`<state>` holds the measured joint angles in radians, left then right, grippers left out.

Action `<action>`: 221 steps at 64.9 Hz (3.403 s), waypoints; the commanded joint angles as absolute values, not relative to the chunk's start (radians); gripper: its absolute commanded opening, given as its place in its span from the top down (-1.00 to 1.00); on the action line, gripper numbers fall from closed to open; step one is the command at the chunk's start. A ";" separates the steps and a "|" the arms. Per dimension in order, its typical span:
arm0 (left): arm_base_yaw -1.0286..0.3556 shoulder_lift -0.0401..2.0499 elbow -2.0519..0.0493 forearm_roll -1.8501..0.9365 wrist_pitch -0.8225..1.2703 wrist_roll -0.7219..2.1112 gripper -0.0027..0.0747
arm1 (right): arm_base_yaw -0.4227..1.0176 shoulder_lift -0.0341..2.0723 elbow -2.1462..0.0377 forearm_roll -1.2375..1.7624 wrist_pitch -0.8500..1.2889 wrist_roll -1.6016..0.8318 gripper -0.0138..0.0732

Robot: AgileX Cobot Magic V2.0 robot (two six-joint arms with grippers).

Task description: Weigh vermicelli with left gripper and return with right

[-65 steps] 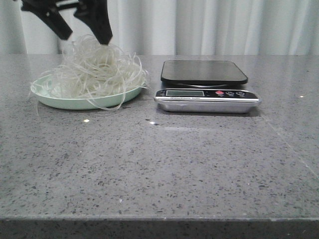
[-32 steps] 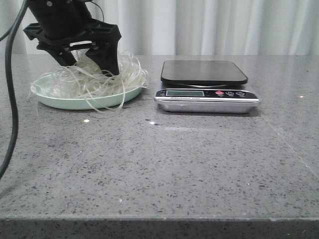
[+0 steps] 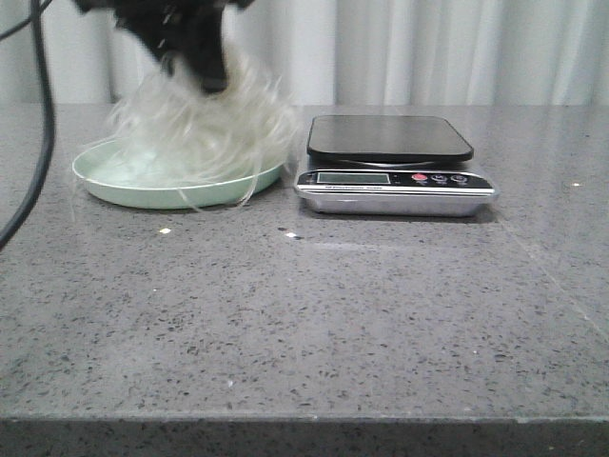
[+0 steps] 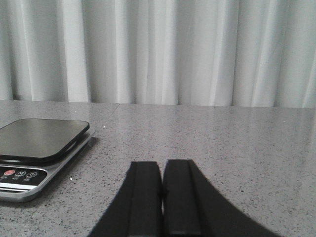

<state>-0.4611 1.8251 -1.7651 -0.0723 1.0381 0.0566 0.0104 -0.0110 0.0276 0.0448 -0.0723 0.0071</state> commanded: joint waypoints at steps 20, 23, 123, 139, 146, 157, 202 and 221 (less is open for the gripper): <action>-0.611 1.819 -2.049 -0.112 0.924 0.053 0.60 | 0.004 -0.026 0.020 0.034 -0.145 0.000 0.30; -0.622 1.840 -2.051 -0.112 0.912 0.053 0.60 | 0.004 -0.026 0.020 0.034 -0.145 0.000 0.30; -0.639 1.550 -1.981 0.038 0.985 0.053 0.04 | 0.004 -0.026 0.020 0.034 -0.145 0.000 0.30; -0.639 1.263 -1.579 0.036 0.795 0.053 0.19 | 0.004 -0.026 0.020 0.034 -0.145 0.000 0.30; -0.639 1.133 -1.408 0.036 0.716 0.053 0.23 | 0.004 -0.026 0.020 0.034 -0.145 0.000 0.30; -0.641 0.931 -1.190 0.026 0.639 0.053 0.23 | 0.004 -0.026 0.020 0.034 -0.145 0.000 0.30; -0.641 0.037 -0.495 0.030 0.540 0.049 0.23 | 0.004 -0.026 0.020 0.034 -0.145 0.000 0.30; -0.641 -0.016 -0.431 0.030 0.496 0.049 0.59 | 0.004 -0.026 0.020 0.034 -0.145 0.000 0.30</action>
<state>-0.6439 -0.0047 -0.4079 0.0327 0.5976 0.0566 0.0082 -0.0110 0.0276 0.0448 -0.0719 0.0071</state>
